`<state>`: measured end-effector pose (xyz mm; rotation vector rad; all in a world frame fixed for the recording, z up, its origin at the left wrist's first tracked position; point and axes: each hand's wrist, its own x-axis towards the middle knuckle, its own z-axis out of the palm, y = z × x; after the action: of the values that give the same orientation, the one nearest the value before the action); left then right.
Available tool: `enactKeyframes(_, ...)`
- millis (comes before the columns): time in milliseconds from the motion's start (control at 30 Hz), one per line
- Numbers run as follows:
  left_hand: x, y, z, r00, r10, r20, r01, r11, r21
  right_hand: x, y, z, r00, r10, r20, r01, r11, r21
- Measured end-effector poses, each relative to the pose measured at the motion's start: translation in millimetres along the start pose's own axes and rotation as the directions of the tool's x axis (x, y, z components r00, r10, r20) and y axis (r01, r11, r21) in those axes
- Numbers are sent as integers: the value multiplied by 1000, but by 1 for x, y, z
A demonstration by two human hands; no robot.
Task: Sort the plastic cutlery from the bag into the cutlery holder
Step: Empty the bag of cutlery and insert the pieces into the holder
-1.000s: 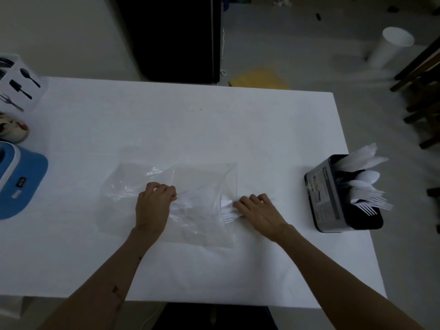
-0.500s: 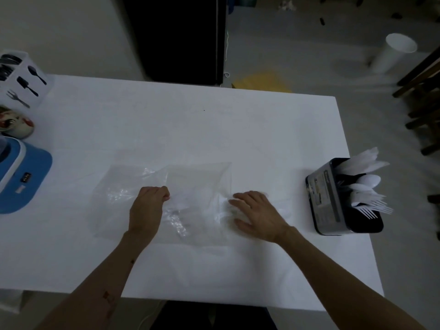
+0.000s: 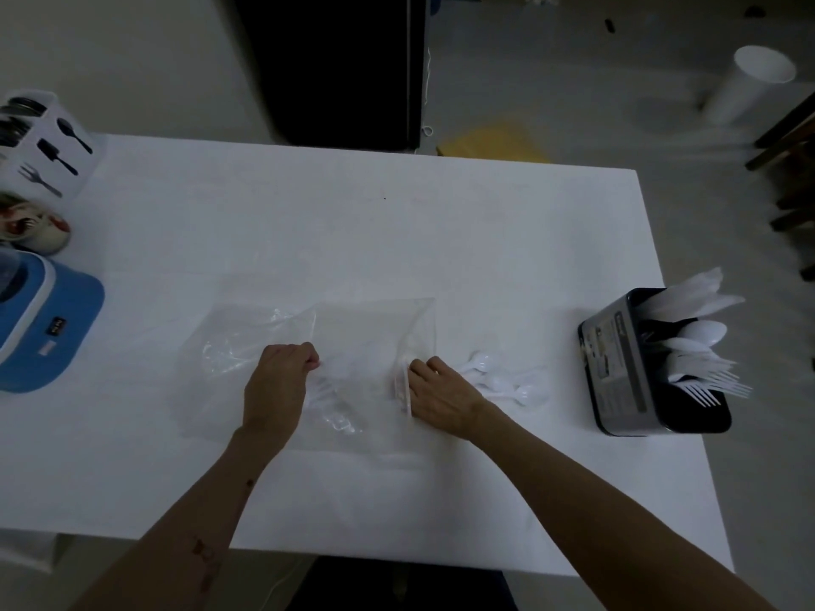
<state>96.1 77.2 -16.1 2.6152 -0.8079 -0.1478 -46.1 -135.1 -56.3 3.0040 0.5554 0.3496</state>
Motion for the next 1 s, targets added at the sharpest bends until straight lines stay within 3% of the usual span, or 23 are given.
enactKeyframes(267, 1, -1, -1, 1000, 16, 6, -16, 1000, -9, -18, 7, 4, 996, 75, 39, -73, 996, -42)
enactKeyframes(733, -4, -8, -6, 998, 61, 25, -62, 998, 11, -91, 56, -8, 914, 403, 52, -400, 914, -58)
enactKeyframes(900, -6, -15, -10, 997, 70, -9, -70, 996, 47, -89, 57, -18, 840, 491, 230, -509, 860, 23)
enactKeyframes(1000, -8, -13, -10, 992, 115, -42, -113, 993, 44, -76, 41, -18, 861, 404, 308, -455, 883, 113)
